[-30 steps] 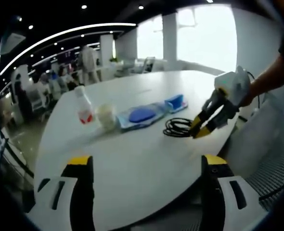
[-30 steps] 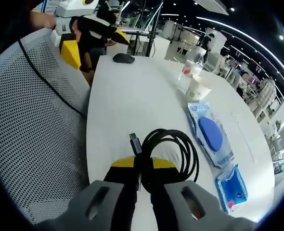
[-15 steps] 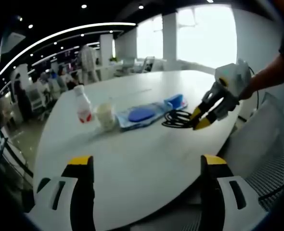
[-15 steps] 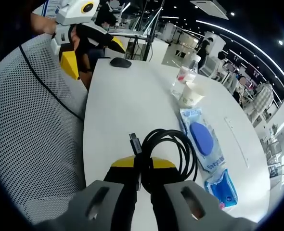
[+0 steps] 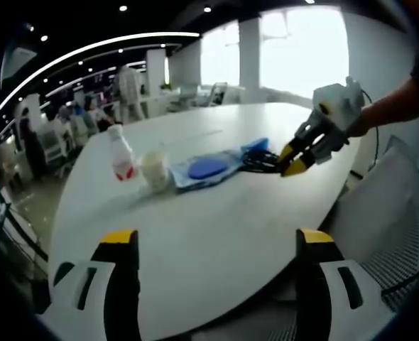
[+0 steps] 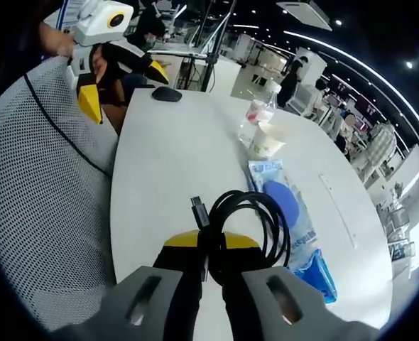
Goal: Arrange the tabletop items into an orderly group along one side of the table until the central work area is clear of visible clutter.
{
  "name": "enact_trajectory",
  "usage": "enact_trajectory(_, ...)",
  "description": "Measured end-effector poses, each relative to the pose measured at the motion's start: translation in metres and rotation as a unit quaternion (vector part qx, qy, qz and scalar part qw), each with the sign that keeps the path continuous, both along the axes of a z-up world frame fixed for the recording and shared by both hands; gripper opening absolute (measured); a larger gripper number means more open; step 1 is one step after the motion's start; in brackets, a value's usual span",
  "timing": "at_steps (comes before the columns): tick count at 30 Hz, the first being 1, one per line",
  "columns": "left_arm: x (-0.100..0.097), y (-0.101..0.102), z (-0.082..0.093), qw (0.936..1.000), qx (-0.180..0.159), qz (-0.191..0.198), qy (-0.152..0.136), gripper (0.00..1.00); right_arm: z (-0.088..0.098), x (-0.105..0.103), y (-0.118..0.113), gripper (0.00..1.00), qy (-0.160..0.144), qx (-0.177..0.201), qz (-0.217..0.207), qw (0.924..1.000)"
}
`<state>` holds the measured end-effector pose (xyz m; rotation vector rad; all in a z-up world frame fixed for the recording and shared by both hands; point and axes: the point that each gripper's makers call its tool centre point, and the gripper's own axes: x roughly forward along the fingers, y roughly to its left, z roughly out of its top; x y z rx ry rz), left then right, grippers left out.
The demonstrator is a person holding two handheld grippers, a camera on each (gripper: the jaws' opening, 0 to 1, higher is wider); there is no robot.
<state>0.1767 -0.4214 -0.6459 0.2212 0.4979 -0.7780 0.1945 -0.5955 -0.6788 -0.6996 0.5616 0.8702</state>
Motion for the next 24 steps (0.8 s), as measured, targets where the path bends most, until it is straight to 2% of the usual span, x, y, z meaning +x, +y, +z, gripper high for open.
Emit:
enact_trajectory(8,0.001,0.000,0.002,1.0000,-0.002,0.000,-0.004,0.89,0.002,0.006,-0.009,0.07,-0.004,-0.006,-0.007,0.9999)
enact_trajectory(24,0.002,0.000,0.003,0.9999,-0.004,0.004,-0.009,0.91,-0.008,0.012,-0.028,0.07,0.000,-0.018,-0.025,0.9995)
